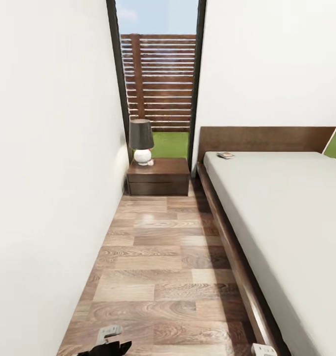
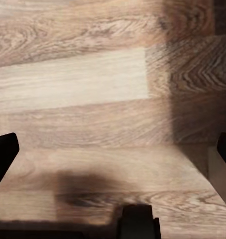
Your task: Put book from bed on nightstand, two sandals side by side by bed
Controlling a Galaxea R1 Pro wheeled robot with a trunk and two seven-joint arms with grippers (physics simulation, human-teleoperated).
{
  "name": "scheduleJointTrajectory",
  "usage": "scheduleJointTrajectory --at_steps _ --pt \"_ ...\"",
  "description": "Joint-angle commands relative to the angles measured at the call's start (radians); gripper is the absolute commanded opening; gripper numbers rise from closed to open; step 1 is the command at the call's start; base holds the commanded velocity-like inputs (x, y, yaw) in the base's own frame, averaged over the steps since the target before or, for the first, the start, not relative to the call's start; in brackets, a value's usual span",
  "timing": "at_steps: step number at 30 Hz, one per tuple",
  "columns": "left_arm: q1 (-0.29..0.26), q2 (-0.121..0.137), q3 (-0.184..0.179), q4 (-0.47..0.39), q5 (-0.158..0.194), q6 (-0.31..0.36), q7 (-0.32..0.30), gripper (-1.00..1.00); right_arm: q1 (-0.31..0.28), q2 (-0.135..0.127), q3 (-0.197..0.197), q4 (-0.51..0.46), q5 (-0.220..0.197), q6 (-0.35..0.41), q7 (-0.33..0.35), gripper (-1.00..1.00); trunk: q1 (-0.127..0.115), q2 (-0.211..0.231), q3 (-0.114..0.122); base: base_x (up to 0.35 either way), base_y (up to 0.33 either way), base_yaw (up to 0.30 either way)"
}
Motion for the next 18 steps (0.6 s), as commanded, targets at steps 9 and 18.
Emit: scheduleJointTrajectory --at_steps 9,18 --pt "0.0 0.0 0.008 0.001 -0.01 -0.004 -0.003 1.0 -0.001 0.0 -0.009 -0.001 0.01 0.004 0.004 1.0 0.0 0.0 -0.001 0.223 0.051 -0.104" --pt "0.0 0.0 0.008 0.001 -0.01 -0.004 -0.003 1.0 0.0 0.0 -0.009 -0.001 0.01 0.004 0.003 1.0 0.0 0.0 -0.001 0.053 0.003 -0.008"
